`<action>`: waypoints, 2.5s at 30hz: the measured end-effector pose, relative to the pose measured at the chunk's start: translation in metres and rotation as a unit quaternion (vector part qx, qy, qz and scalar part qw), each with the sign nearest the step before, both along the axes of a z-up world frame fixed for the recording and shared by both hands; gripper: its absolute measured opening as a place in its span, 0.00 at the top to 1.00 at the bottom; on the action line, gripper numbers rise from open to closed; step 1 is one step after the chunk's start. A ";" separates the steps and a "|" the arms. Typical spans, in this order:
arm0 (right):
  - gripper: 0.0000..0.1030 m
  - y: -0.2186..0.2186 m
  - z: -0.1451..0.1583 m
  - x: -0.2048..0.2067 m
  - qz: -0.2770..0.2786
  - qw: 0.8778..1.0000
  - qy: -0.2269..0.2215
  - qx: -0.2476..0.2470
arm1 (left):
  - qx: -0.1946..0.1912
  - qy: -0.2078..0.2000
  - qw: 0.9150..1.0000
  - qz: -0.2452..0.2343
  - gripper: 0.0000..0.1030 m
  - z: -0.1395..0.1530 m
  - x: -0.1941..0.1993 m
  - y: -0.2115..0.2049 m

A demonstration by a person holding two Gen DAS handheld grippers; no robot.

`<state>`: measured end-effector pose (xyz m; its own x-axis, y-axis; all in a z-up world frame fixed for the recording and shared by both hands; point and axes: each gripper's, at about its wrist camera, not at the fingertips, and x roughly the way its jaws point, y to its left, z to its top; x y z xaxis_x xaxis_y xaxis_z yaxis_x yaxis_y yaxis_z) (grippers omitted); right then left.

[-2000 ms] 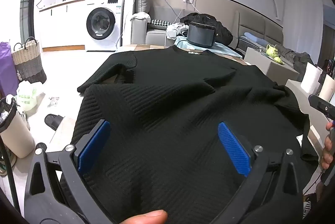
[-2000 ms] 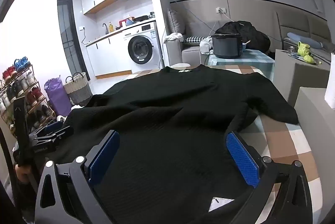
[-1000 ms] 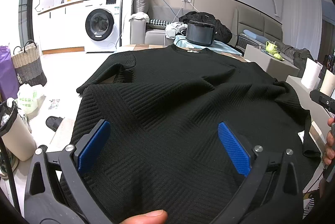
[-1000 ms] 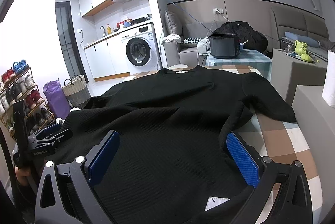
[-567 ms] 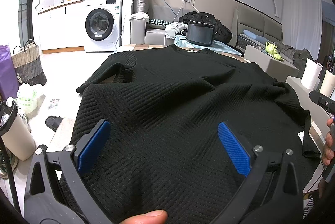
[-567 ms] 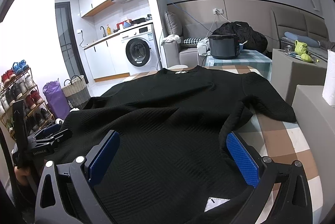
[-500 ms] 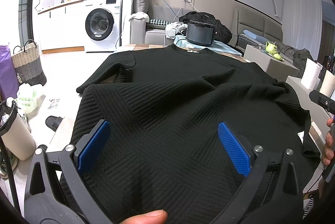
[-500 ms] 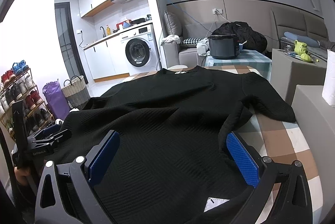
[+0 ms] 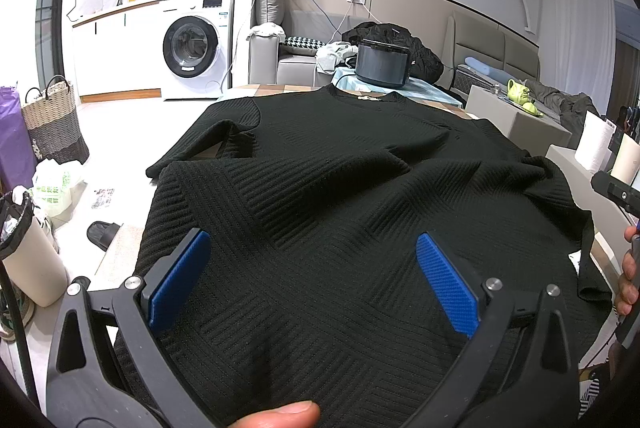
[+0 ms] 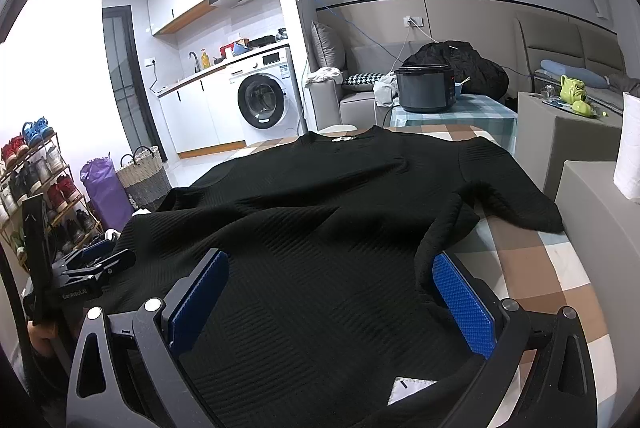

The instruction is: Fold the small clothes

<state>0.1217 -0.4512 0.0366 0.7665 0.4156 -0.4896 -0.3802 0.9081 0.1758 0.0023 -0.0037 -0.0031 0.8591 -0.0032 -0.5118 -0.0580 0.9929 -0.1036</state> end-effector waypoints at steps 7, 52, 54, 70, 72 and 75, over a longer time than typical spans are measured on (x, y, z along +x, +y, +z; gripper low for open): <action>0.00 -0.002 0.001 -0.001 -0.003 1.000 -0.002 0.000 | 0.000 0.000 1.000 0.000 0.01 0.000 0.000 0.000; 0.00 -0.004 0.006 0.003 -0.017 1.000 0.013 -0.020 | -0.016 0.018 1.000 -0.016 0.01 0.006 0.002 0.002; 0.00 -0.005 0.008 0.007 -0.021 0.999 0.019 -0.024 | -0.003 0.019 1.000 -0.022 0.01 0.011 0.002 -0.001; 0.00 -0.067 0.019 0.068 -0.149 0.980 0.094 0.090 | -0.005 0.018 1.000 -0.007 0.01 0.047 0.051 0.015; 0.00 -0.085 0.015 0.082 -0.170 0.972 0.116 0.116 | -0.001 0.009 1.000 -0.002 0.01 0.048 0.059 0.016; 0.00 -0.108 0.006 0.103 -0.208 0.958 0.143 0.136 | 0.003 0.006 1.000 0.005 0.01 0.050 0.070 0.019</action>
